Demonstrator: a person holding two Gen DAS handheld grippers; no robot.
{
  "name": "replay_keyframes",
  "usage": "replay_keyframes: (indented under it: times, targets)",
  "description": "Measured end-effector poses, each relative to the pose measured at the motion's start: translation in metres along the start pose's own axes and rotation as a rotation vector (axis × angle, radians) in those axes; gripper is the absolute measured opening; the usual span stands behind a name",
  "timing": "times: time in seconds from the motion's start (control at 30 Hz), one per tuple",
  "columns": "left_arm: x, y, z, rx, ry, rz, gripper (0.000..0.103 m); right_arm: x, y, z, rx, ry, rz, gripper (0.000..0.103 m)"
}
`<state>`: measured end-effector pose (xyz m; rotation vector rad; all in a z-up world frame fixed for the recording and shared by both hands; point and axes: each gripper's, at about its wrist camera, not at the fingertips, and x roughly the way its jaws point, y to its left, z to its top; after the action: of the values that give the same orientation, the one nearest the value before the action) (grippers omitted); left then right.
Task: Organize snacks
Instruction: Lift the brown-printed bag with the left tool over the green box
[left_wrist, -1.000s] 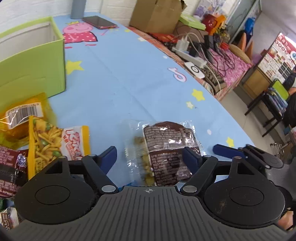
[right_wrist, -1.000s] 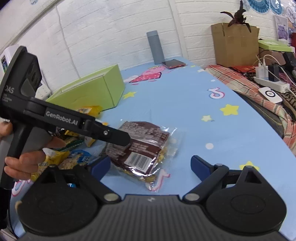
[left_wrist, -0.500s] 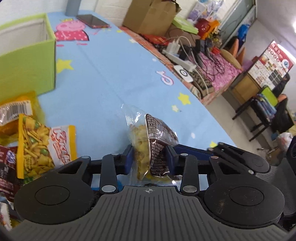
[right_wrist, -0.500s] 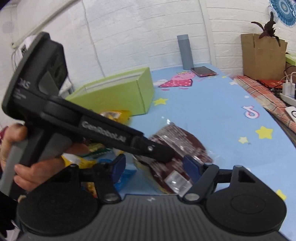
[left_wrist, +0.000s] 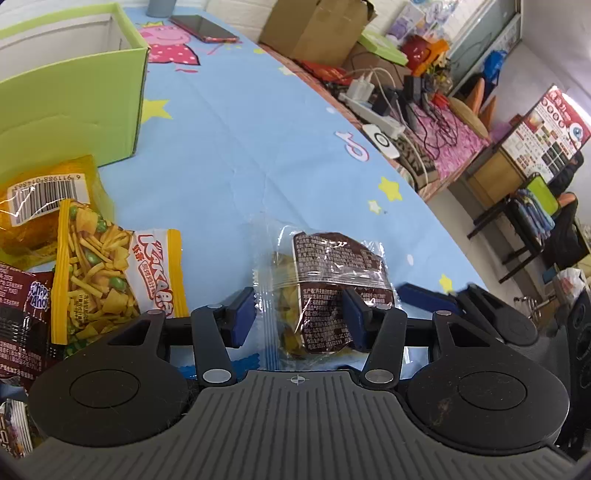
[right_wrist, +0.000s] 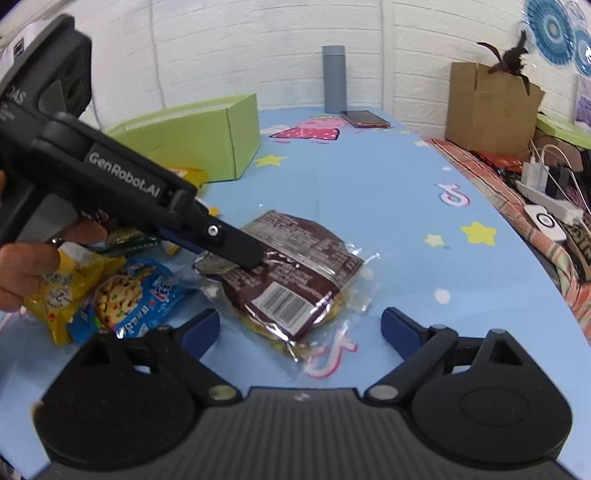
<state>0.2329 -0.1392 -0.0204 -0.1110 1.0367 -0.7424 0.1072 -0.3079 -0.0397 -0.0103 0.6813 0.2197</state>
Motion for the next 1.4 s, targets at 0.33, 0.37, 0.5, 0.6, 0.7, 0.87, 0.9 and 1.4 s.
replay_keyframes:
  times: [0.33,0.37,0.5,0.6,0.7,0.87,0.9,1.4]
  targets:
    - [-0.002,0.0,0.002,-0.022,-0.003,-0.011,0.03,0.014,0.013,0.016,-0.025,0.015,0.059,0.094]
    - [-0.004,0.0,0.002,-0.03,-0.006,-0.01,0.03,0.013,0.013,0.016,-0.014,0.011,0.063,0.093]
    - [-0.023,-0.005,0.008,-0.018,-0.054,-0.007,0.015,0.003,0.016,0.025,-0.01,-0.038,0.065,0.092]
    - [-0.036,-0.001,0.018,-0.076,-0.035,-0.128,0.007,-0.01,0.024,0.045,-0.008,-0.104,0.158,0.087]
    - [-0.047,0.001,0.024,-0.057,-0.059,-0.048,0.005,-0.005,0.037,0.065,-0.067,-0.117,0.121,0.088]
    - [-0.033,0.014,0.015,-0.024,-0.038,0.015,0.017,-0.016,0.02,0.042,-0.029,-0.082,0.115,0.092]
    - [-0.031,0.015,0.013,-0.018,-0.04,-0.001,0.021,-0.018,0.014,0.035,-0.01,-0.065,0.099,0.092]
    - [-0.001,0.016,0.012,-0.025,-0.017,0.007,0.027,0.041,0.009,0.038,-0.099,0.036,0.068,0.093]
